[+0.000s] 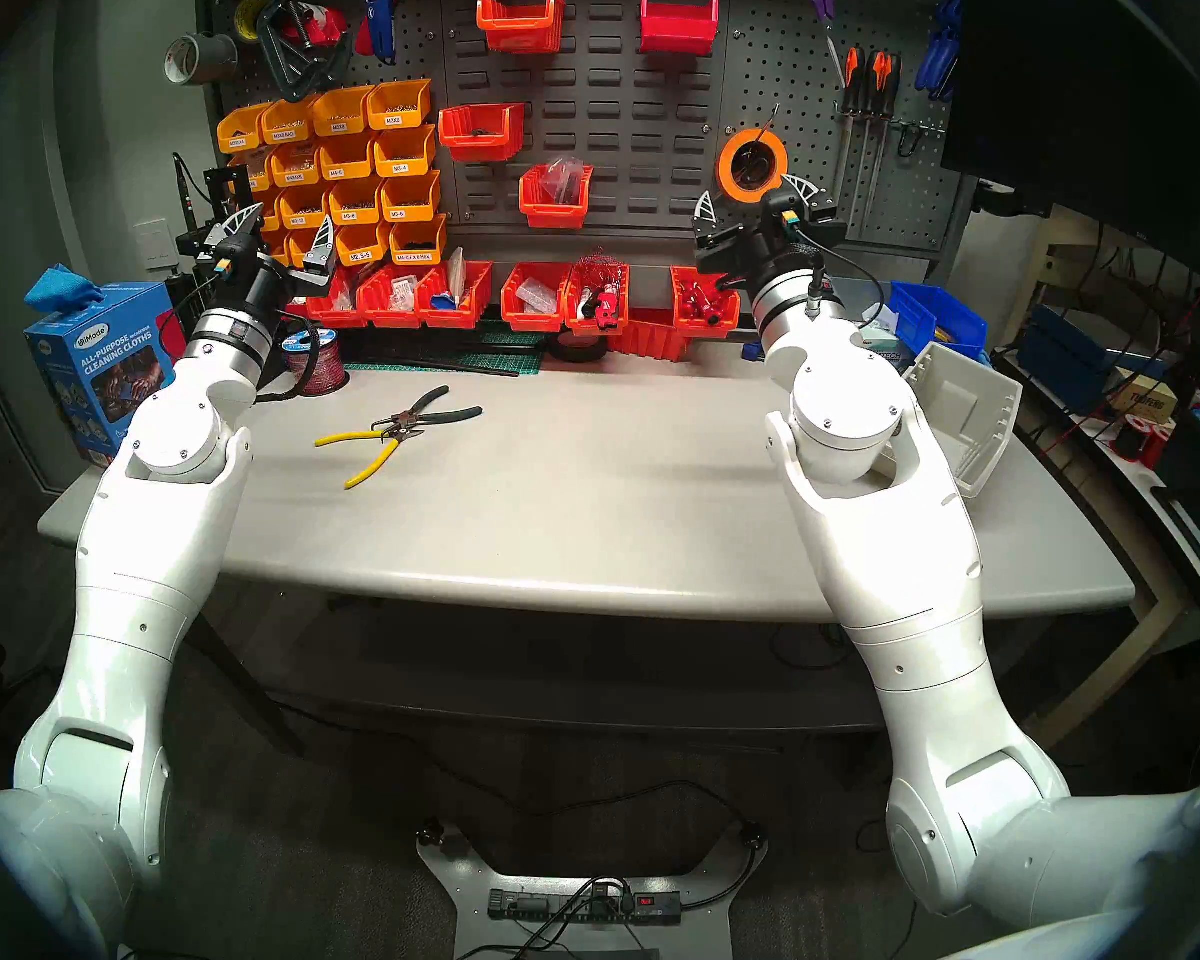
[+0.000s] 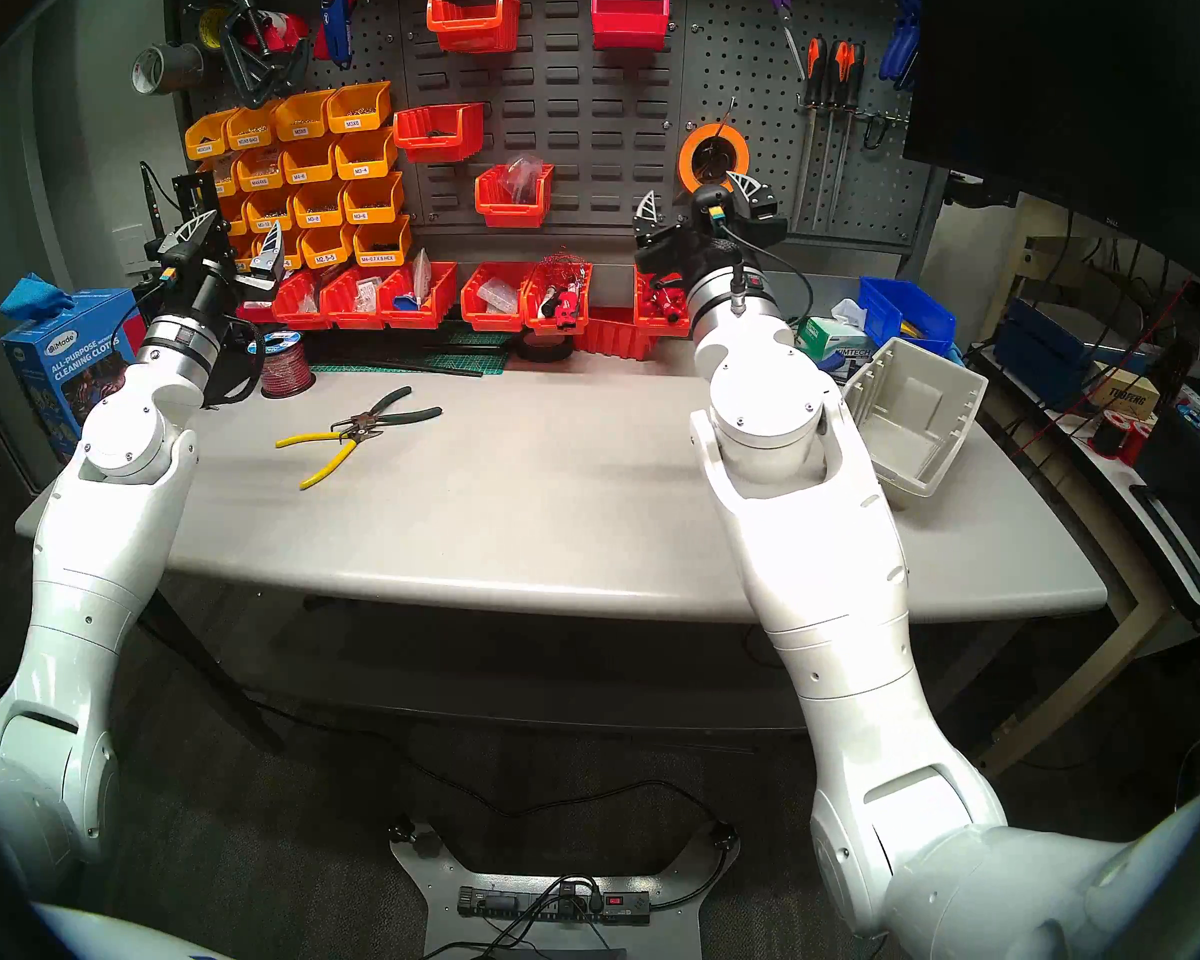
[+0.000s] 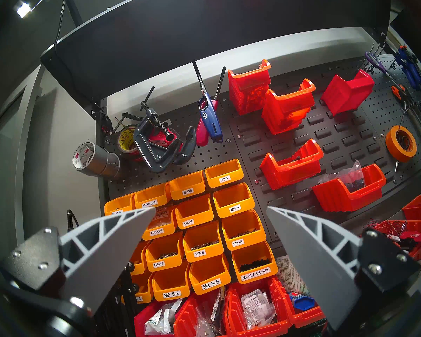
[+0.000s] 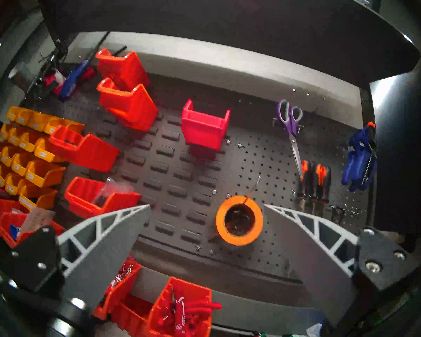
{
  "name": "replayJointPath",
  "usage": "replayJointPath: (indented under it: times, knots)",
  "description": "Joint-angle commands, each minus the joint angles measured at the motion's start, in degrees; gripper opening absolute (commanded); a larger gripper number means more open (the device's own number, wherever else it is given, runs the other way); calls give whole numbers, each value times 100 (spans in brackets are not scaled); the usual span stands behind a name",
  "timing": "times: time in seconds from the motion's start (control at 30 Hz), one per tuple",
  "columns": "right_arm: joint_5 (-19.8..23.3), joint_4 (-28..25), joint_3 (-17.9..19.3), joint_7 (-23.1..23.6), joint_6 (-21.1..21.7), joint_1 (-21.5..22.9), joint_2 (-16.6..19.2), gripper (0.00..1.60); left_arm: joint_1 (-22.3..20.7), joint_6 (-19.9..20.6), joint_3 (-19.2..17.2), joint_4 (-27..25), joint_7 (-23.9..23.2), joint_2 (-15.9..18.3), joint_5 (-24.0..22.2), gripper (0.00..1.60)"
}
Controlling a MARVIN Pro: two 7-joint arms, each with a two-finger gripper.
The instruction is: Take out tools from the storage box
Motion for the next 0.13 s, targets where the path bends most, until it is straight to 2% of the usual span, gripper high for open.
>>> replayJointPath:
  times: [0.0, 0.1]
  knots:
    - [-28, 100, -10, -90, -665, 235, 63, 160, -80, -22, -9, -42, 5, 5, 5, 160]
    - [-33, 224, -10, -116, -1029, 244, 68, 160, -81, -23, -8, -42, 6, 5, 6, 160]
